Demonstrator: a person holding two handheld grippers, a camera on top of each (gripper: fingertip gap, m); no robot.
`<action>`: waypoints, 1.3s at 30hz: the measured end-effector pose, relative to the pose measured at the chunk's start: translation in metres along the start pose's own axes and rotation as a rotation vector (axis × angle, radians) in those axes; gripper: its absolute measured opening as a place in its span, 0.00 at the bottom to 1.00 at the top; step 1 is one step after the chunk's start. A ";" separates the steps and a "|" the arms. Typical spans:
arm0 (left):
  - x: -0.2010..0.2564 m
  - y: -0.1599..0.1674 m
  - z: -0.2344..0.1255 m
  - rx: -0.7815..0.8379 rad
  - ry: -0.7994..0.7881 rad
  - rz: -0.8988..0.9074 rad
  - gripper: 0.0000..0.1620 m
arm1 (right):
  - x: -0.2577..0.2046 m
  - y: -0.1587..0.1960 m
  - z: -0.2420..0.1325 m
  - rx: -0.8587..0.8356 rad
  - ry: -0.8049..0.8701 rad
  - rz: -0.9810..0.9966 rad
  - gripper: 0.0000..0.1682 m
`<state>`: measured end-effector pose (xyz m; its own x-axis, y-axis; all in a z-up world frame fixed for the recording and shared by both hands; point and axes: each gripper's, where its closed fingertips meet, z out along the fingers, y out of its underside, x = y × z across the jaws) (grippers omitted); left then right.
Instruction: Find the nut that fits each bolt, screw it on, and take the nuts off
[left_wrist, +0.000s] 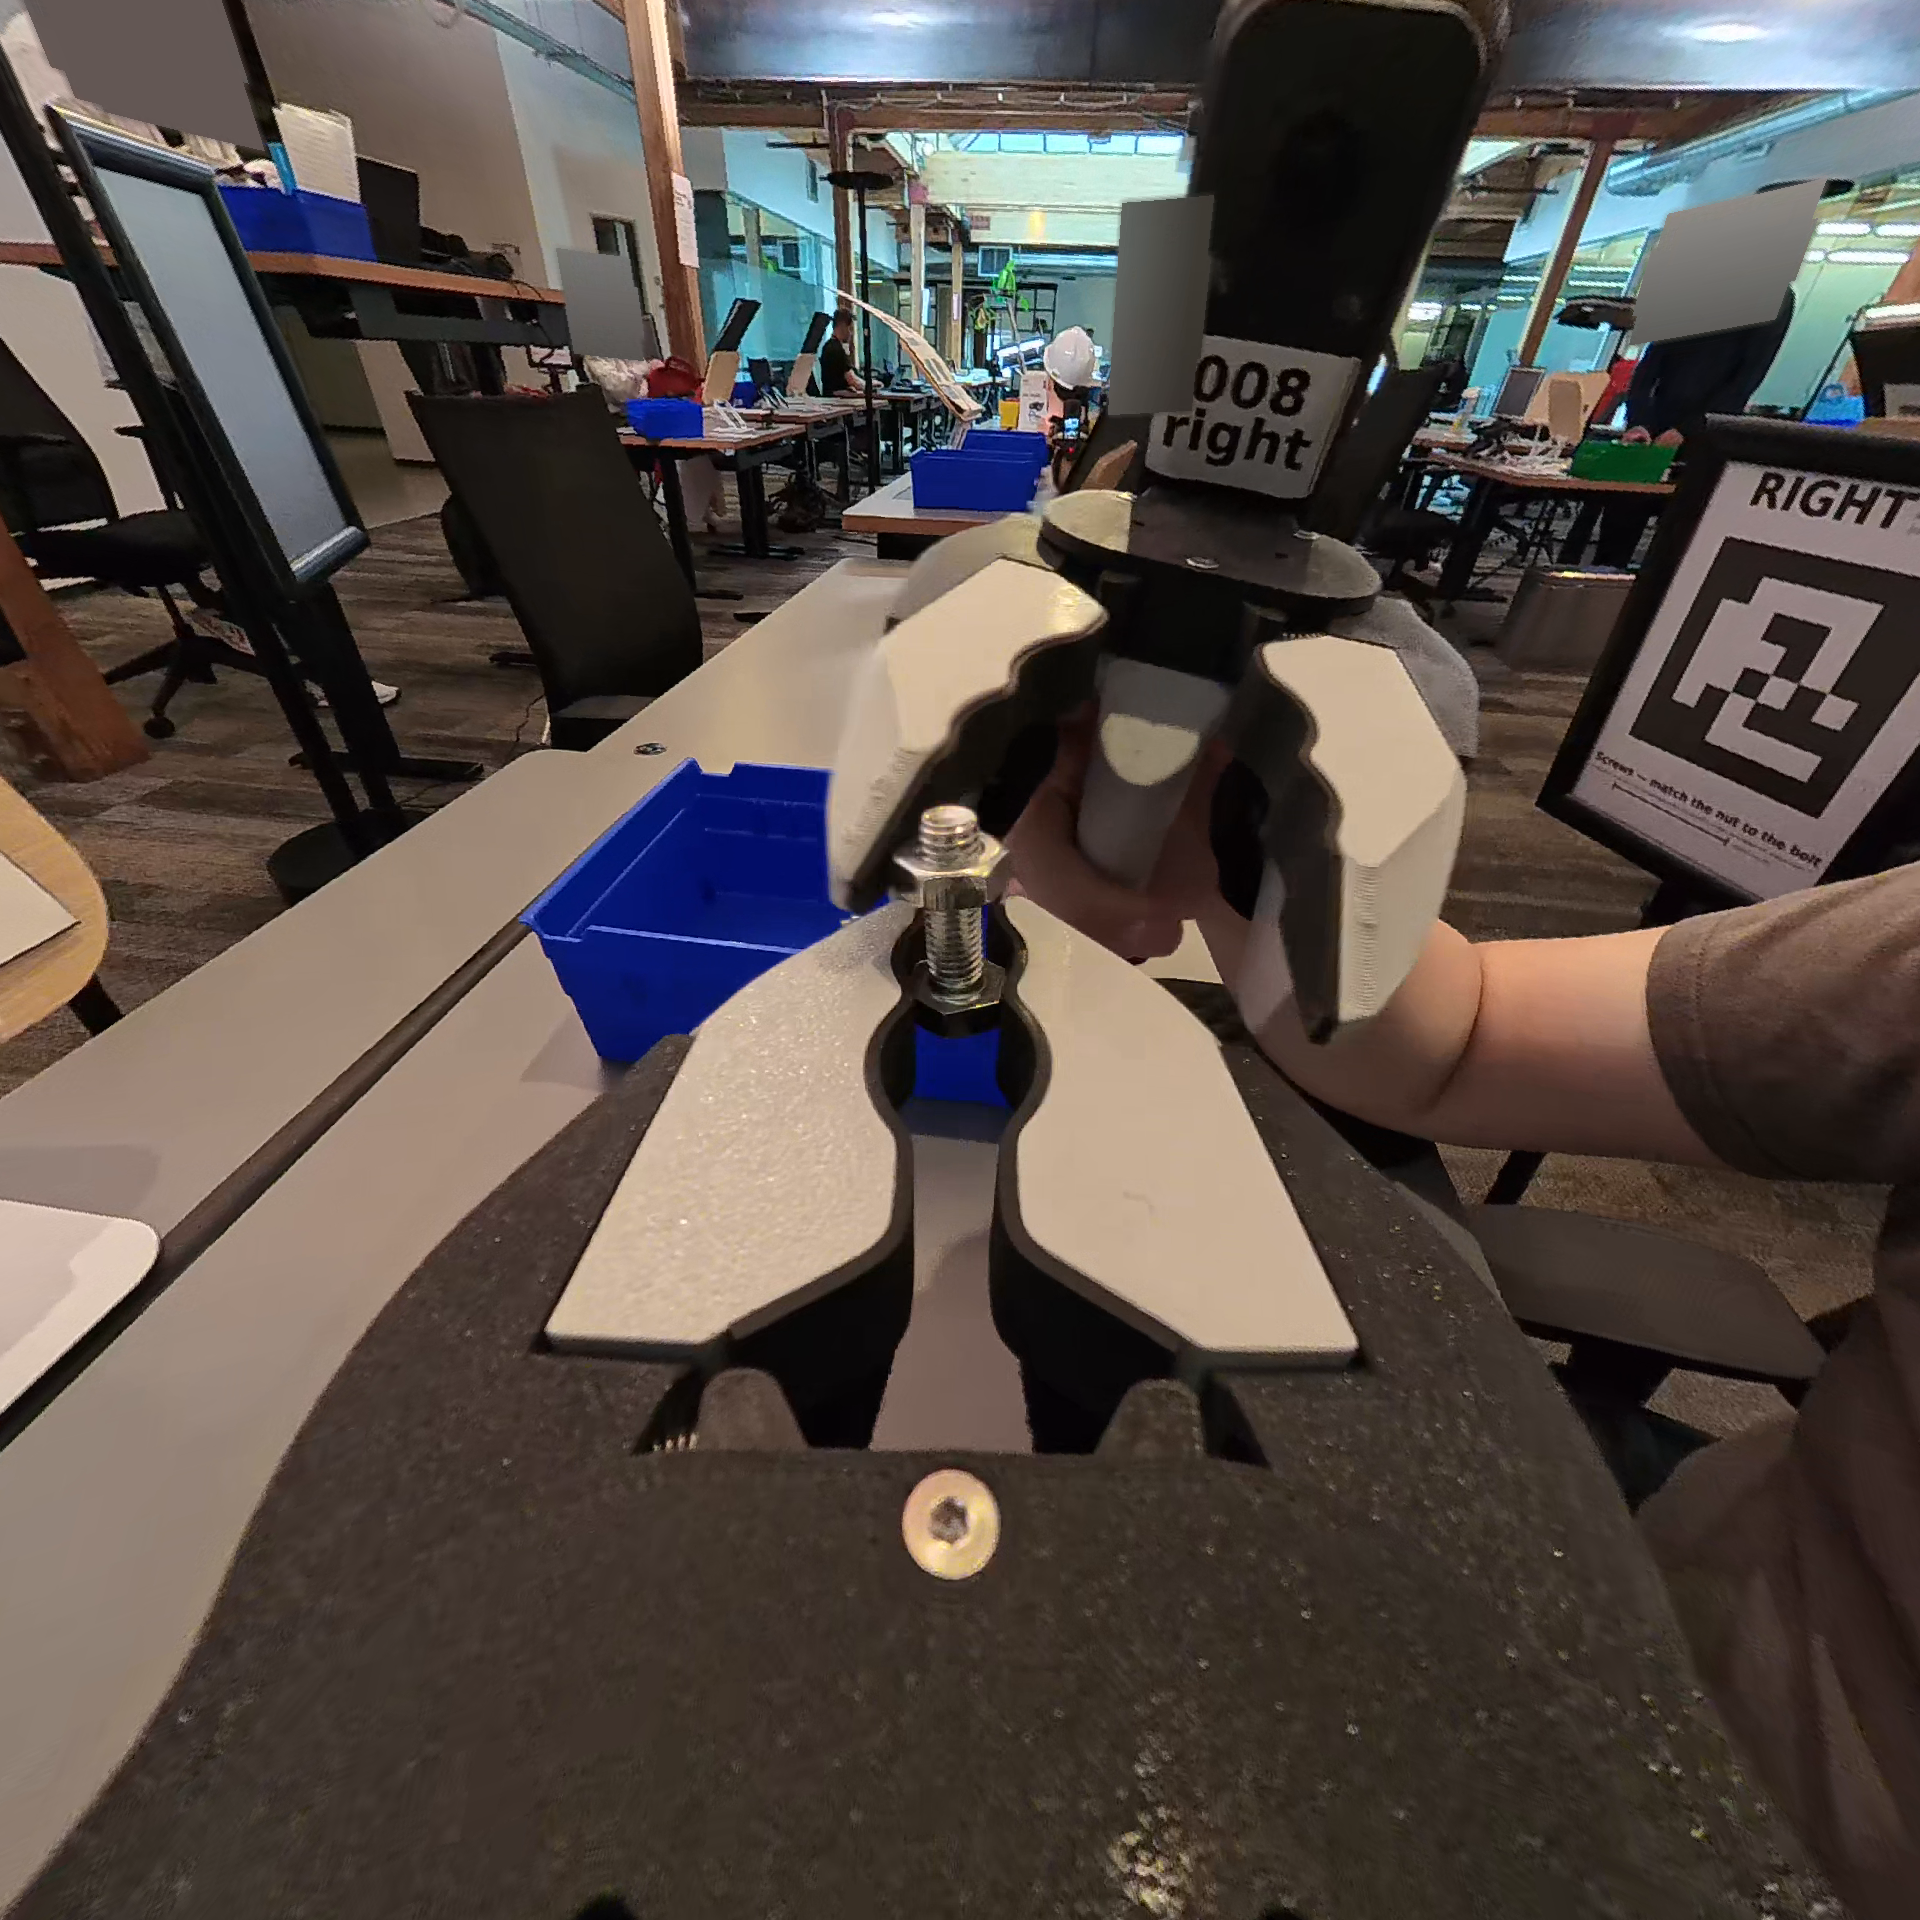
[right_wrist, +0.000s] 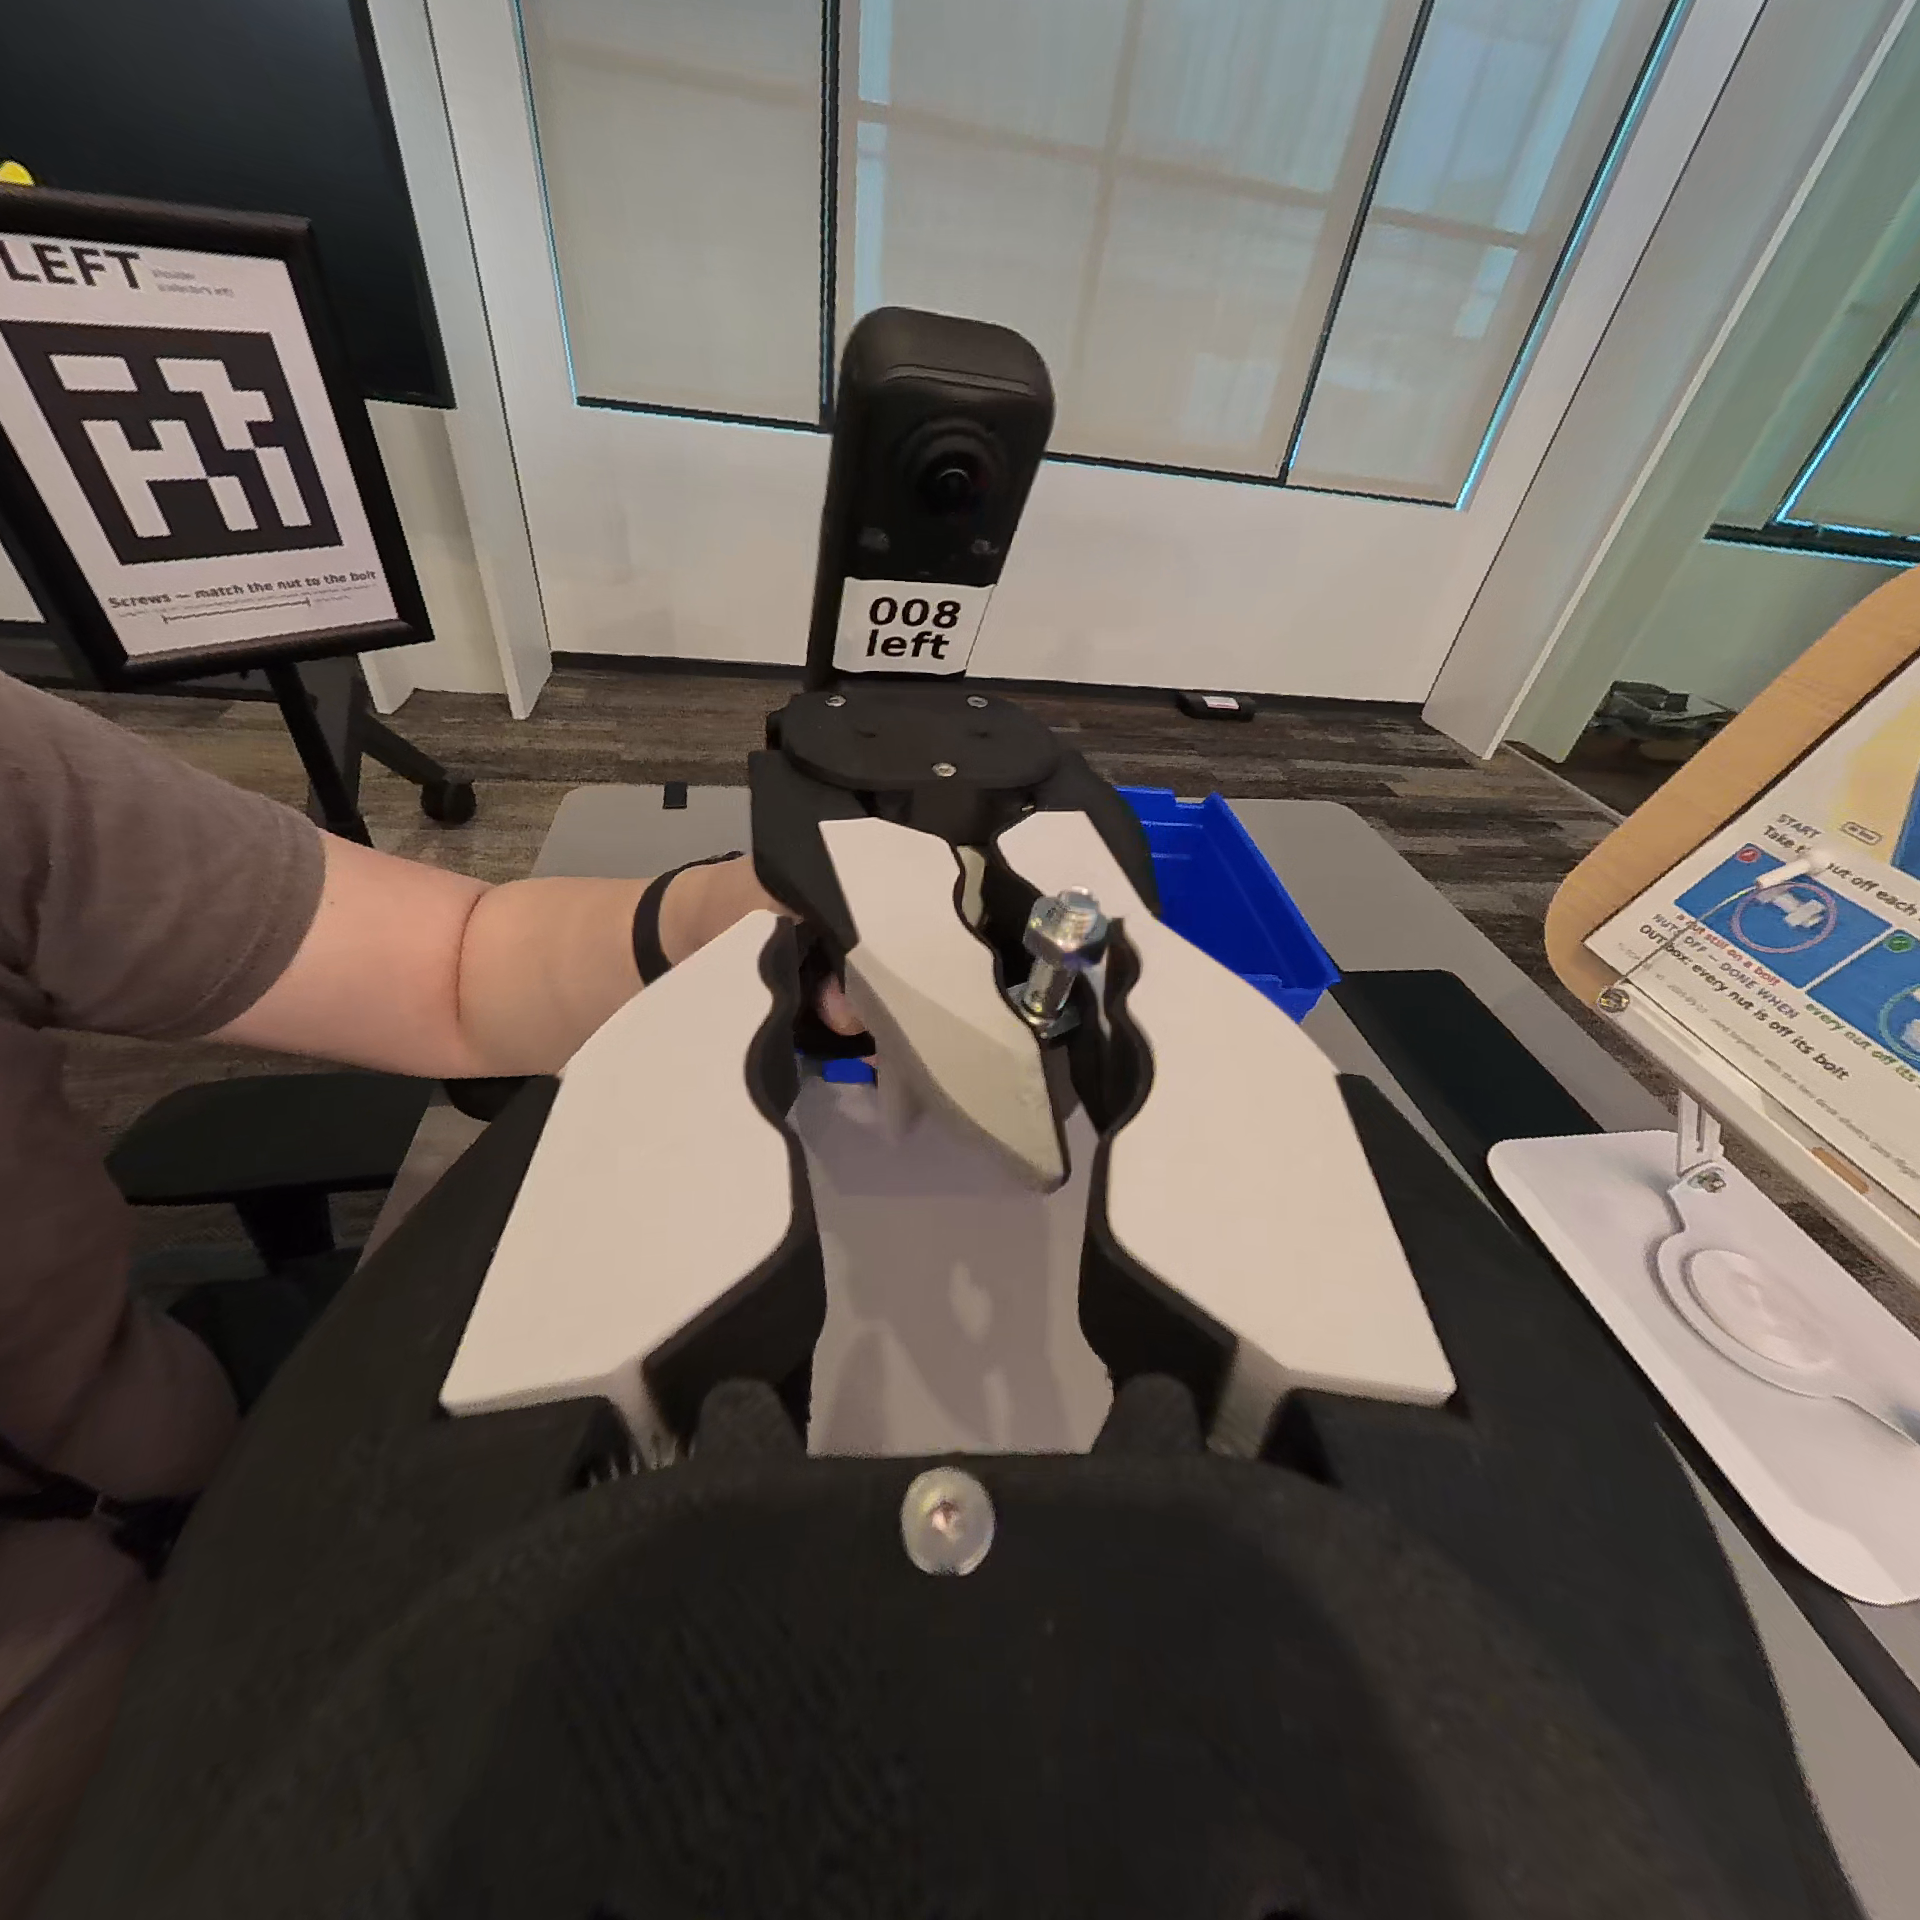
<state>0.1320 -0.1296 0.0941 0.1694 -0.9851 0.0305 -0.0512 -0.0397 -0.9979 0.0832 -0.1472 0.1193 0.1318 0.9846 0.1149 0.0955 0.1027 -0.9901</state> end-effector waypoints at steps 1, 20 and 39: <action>-0.001 -0.001 -0.002 0.006 -0.001 -0.004 0.06 | -0.001 0.000 -0.001 -0.006 0.000 -0.008 0.35; -0.005 -0.006 -0.006 0.024 -0.002 -0.024 0.06 | 0.003 -0.013 -0.017 0.042 0.000 0.000 0.23; 0.006 0.004 0.005 -0.033 0.025 0.009 0.06 | 0.017 -0.005 -0.013 0.062 0.021 0.098 0.07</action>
<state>0.1373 -0.1349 0.0900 0.1446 -0.9892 0.0238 -0.0848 -0.0364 -0.9957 0.0974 -0.1332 0.1268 0.1585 0.9872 0.0184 0.0199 0.0155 -0.9997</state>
